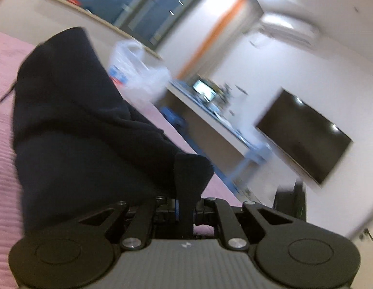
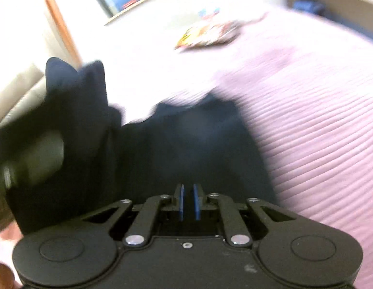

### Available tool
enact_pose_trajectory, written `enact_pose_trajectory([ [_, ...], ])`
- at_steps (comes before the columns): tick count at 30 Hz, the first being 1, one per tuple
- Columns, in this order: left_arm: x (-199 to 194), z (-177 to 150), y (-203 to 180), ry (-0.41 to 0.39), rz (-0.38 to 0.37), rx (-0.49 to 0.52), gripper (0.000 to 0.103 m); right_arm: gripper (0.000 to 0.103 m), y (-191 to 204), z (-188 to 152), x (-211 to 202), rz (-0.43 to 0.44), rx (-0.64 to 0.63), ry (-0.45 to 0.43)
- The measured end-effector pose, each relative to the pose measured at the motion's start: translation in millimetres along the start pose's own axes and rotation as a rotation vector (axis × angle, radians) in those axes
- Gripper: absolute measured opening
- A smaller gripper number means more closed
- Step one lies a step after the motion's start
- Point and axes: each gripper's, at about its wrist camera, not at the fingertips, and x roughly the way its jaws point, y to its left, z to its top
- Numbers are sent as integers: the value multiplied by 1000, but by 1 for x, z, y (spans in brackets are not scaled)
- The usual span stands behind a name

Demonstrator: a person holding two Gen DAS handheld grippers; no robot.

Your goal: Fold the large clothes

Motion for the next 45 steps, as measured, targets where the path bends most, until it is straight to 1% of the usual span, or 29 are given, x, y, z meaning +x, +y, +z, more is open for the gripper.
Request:
enact_pose_trajectory([
  [3, 35, -23, -11, 107, -12, 24, 10, 14, -28, 10, -13, -98, -42, -22],
  [6, 79, -56, -11, 257, -13, 67, 10, 14, -48, 15, -12, -194, -74, -29],
  [8, 102, -77, -12, 347, 20, 123, 10, 14, -55, 18, -11, -234, -93, -45],
  [10, 112, -85, -6, 388, 18, 128, 10, 14, -59, 26, -13, -249, -117, -63],
  [12, 111, -85, -8, 402, 12, 144, 10, 15, -56, 38, -15, -241, -156, -89],
  [15, 99, -79, -6, 410, 6, 142, 10, 18, -37, 64, -10, -153, -240, -104],
  [16, 94, -77, -4, 414, 7, 131, 10, 21, -27, 76, -5, -104, -270, -112],
  [17, 93, -68, -1, 420, 4, 124, 10, 31, -17, 86, -1, -58, -286, -112],
  [18, 86, -63, -4, 420, -13, 123, 14, 37, -8, 95, 5, -7, -297, -107],
  [19, 76, -57, -6, 416, -33, 122, 17, 37, 3, 106, 13, 48, -309, -99],
  [22, 44, -33, -7, 366, -53, 130, 22, 37, 35, 127, 38, 160, -363, -75],
  [24, 23, -14, 1, 309, -46, 126, 22, 36, 61, 130, 53, 196, -441, -68],
  [25, 12, -2, 9, 273, -20, 99, 22, 35, 77, 128, 62, 214, -492, -54],
  [27, -7, 20, 35, 165, 51, 50, 22, 19, 95, 122, 85, 246, -564, -13],
  [28, -14, 29, 55, 93, 115, 3, 22, 18, 100, 116, 100, 241, -596, 23],
  [29, -17, 34, 73, 44, 177, -34, 21, 15, 101, 109, 113, 217, -622, 56],
  [30, -15, 38, 90, 10, 239, -60, 21, 11, 99, 102, 123, 173, -647, 71],
  [31, -10, 39, 107, -19, 299, -83, 20, 11, 91, 94, 130, 96, -669, 75],
  [32, -1, 40, 123, -29, 315, -108, 20, 9, 81, 90, 133, 23, -672, 65],
  [33, 9, 39, 134, -24, 288, -131, 20, 9, 68, 89, 134, -33, -653, 52],
  [34, 25, 35, 141, 5, 264, -152, 20, 9, 53, 91, 131, -79, -611, 59],
  [36, 51, 24, 142, 77, 242, -132, 20, 9, 20, 98, 123, -110, -506, 89],
  [37, 53, 20, 140, 93, 245, -118, 20, 9, 7, 104, 114, -87, -460, 89],
  [38, 58, 17, 136, 101, 253, -106, 21, 11, -5, 111, 102, -38, -405, 81],
  [39, 55, 17, 137, 101, 251, -103, 21, 31, -14, 114, 90, 2, -355, 78],
  [41, 53, 13, 142, 93, 244, -138, 22, 67, -22, 134, 86, 15, -267, 75],
  [43, 48, 14, 148, 89, 231, -173, 22, 70, -31, 145, 87, 84, -220, 92],
  [44, 53, 15, 146, 91, 226, -180, 22, 75, -30, 149, 93, 123, -198, 119],
  [45, 51, 17, 142, 94, 224, -177, 22, 75, -32, 153, 102, 165, -170, 150],
])
